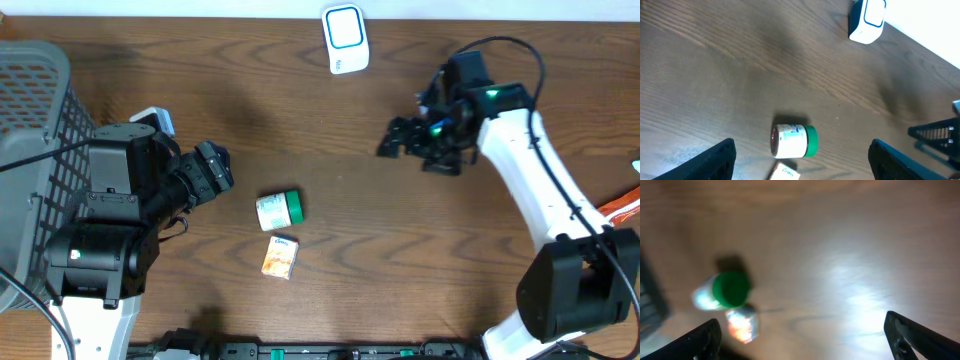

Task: Scan the item barcode
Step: 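Reach the right gripper left toward the green-lidded jar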

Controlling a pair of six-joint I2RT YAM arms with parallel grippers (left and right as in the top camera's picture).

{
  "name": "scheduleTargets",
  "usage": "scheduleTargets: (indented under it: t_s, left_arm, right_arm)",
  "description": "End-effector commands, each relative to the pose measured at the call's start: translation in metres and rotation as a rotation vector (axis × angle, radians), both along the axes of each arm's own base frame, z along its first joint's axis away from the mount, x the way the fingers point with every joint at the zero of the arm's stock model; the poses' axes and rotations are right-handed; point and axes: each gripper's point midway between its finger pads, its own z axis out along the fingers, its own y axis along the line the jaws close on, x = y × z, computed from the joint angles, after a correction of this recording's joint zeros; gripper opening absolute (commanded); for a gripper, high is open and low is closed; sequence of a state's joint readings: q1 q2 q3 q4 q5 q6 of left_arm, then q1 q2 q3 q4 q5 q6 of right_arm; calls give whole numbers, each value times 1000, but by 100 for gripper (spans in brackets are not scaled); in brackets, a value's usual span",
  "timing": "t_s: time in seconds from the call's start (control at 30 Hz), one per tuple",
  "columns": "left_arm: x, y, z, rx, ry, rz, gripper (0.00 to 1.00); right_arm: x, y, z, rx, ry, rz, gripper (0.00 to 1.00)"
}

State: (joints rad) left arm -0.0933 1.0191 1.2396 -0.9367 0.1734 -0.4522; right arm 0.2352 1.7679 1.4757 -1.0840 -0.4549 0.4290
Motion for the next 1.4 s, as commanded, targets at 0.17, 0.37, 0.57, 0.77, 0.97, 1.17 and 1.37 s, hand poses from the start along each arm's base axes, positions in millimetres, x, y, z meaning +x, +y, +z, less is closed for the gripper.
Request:
scheduleTargets:
  t_s: [0.17, 0.37, 0.57, 0.77, 0.97, 1.17, 1.37]
  left_arm:
    - [1, 3, 5, -3, -10, 20, 85]
    - [1, 3, 7, 27, -27, -9, 98]
    - [-14, 27, 49, 110, -178, 79, 98]
    - [-49, 53, 95, 191, -356, 183, 98]
    - [-75, 58, 104, 192, -405, 203, 98]
    - [-83, 60, 93, 206, -358, 204, 98]
    - [-85, 60, 89, 210, -339, 202, 98]
  right_arm:
    - [-37, 62, -1, 21, 65, 94, 99]
    - [-47, 94, -13, -187, -114, 232, 99]
    - [-44, 123, -15, -343, -320, 303, 99]
    - [-45, 150, -35, -325, -340, 348, 99]
    - [-53, 188, -53, -284, -384, 405, 99]
    - [-52, 188, -57, -360, -413, 274, 99]
    - [-48, 194, -54, -337, -434, 267, 99]
